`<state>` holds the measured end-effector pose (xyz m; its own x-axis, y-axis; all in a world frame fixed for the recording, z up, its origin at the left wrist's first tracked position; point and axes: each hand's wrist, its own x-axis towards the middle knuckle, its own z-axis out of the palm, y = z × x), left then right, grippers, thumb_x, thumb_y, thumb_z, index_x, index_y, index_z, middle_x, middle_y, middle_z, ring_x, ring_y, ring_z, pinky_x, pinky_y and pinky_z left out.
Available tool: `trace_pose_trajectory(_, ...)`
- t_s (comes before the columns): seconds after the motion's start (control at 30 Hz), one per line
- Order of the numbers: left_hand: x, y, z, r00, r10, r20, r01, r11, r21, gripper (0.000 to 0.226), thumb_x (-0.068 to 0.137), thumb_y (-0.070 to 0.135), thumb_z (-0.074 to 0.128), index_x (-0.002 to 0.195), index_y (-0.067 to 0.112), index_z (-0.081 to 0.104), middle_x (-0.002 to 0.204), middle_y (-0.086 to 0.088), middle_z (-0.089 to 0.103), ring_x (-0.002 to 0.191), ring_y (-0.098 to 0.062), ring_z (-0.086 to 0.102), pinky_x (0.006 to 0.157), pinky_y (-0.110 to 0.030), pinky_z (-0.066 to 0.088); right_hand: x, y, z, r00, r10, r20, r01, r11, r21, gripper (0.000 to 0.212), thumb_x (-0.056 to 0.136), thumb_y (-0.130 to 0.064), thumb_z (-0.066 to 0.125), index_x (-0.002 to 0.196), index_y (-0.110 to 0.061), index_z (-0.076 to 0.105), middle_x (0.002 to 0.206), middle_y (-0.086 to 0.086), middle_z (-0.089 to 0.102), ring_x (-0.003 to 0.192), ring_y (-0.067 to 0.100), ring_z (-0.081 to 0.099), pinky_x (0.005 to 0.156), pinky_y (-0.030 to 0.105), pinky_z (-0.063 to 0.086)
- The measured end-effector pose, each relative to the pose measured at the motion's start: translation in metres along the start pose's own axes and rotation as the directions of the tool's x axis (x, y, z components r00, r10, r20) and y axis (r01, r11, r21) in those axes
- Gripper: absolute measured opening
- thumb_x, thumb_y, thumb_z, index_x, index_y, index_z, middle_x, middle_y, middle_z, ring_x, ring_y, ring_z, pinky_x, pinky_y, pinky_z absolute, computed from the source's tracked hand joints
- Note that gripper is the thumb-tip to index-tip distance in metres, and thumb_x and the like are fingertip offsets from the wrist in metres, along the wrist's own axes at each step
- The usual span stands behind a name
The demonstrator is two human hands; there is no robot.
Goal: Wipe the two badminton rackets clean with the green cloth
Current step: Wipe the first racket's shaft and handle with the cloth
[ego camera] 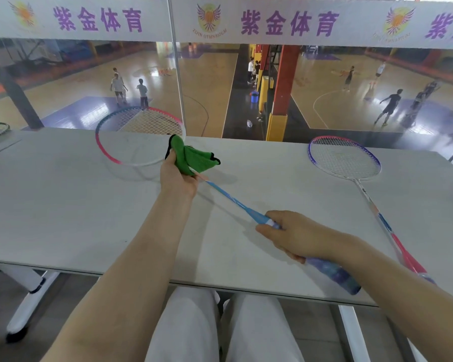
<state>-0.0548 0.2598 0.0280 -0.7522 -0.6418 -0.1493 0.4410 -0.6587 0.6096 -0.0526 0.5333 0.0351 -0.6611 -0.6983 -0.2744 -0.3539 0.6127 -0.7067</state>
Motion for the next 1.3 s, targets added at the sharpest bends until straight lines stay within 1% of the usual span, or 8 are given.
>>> trace_pose_trajectory(0.2,-0.011,-0.001,0.01,0.988,0.064,0.141,-0.032,0.976,-0.217,0.022,0.102,0.02,0.042,0.095,0.017,0.062,0.074,-0.006,0.066,0.066,-0.031,0.07,0.059,-0.051,0.057,-0.004,-0.005,-0.007,0.953,0.06,0.296,-0.188,0.884,0.427,0.028,0.101,-0.035,0.046,0.08,-0.017,0.041,0.057,0.002,0.039,0.04,0.013,0.032,0.038,0.021,0.028)
trace_pose_trajectory(0.33,-0.008,-0.005,0.01,0.985,0.072,0.155,-0.032,0.97,-0.243,0.017,0.101,0.026,0.046,0.102,0.019,0.061,0.08,-0.004,0.067,0.073,-0.029,0.07,0.069,-0.053,0.057,-0.003,-0.001,-0.003,0.9,0.014,0.435,-0.303,0.738,0.603,0.032,0.102,-0.039,0.041,0.078,-0.017,0.044,0.054,0.0,0.037,0.035,0.007,0.031,0.033,0.016,0.025)
trace_pose_trajectory(0.53,-0.01,-0.009,0.005,0.993,0.032,0.115,-0.013,0.987,-0.161,0.028,0.103,0.027,0.043,0.086,0.016,0.062,0.075,-0.002,0.064,0.067,-0.024,0.068,0.063,-0.046,0.058,-0.011,-0.002,0.006,0.94,0.051,0.338,-0.231,0.824,0.518,0.032,0.1,-0.043,0.047,0.084,-0.015,0.045,0.06,0.004,0.041,0.042,0.013,0.033,0.036,0.018,0.03)
trace_pose_trajectory(0.77,-0.022,-0.03,0.0,0.974,-0.079,0.212,0.112,0.982,-0.15,0.027,0.101,0.028,0.043,0.089,0.012,0.061,0.077,-0.005,0.065,0.077,-0.028,0.064,0.092,-0.06,0.049,-0.007,-0.023,0.013,0.96,0.105,0.261,-0.233,0.815,0.53,0.032,0.099,-0.042,0.047,0.081,-0.016,0.044,0.056,0.001,0.04,0.041,0.012,0.032,0.036,0.018,0.028)
trace_pose_trajectory(0.9,-0.026,-0.038,0.003,0.971,-0.114,0.209,0.155,0.969,-0.191,0.024,0.101,0.025,0.045,0.09,0.014,0.063,0.08,-0.004,0.067,0.08,-0.026,0.062,0.112,-0.06,0.03,-0.002,-0.03,0.008,0.964,0.095,0.248,-0.216,0.824,0.525,0.031,0.099,-0.043,0.048,0.084,-0.015,0.045,0.057,0.002,0.04,0.041,0.012,0.031,0.036,0.018,0.028)
trace_pose_trajectory(1.1,-0.046,-0.039,0.003,0.959,-0.131,0.251,0.174,0.972,-0.157,0.025,0.102,0.023,0.044,0.093,0.013,0.064,0.084,-0.003,0.069,0.079,-0.022,0.068,0.094,-0.051,0.052,0.001,-0.03,0.007,0.969,0.076,0.234,-0.192,0.826,0.53,0.03,0.097,-0.041,0.053,0.086,-0.014,0.046,0.058,0.003,0.043,0.042,0.013,0.034,0.037,0.019,0.03)
trace_pose_trajectory(1.2,-0.061,-0.046,0.007,0.946,-0.189,0.262,0.212,0.976,-0.06,0.023,0.102,0.026,0.047,0.095,0.012,0.065,0.086,-0.002,0.07,0.086,-0.02,0.065,0.103,-0.046,0.045,0.004,-0.033,0.01,0.976,0.059,0.21,-0.17,0.81,0.561,0.03,0.097,-0.037,0.057,0.084,-0.014,0.042,0.058,0.002,0.044,0.042,0.012,0.035,0.037,0.018,0.029)
trace_pose_trajectory(1.3,-0.071,-0.051,0.009,0.942,-0.219,0.256,0.228,0.974,-0.009,0.022,0.101,0.028,0.048,0.1,0.013,0.063,0.089,-0.002,0.069,0.085,-0.016,0.067,0.09,-0.035,0.053,0.003,-0.032,0.011,0.981,0.053,0.184,-0.152,0.804,0.574,0.033,0.095,-0.035,0.062,0.083,-0.014,0.039,0.06,0.002,0.045,0.042,0.011,0.035,0.037,0.018,0.03)
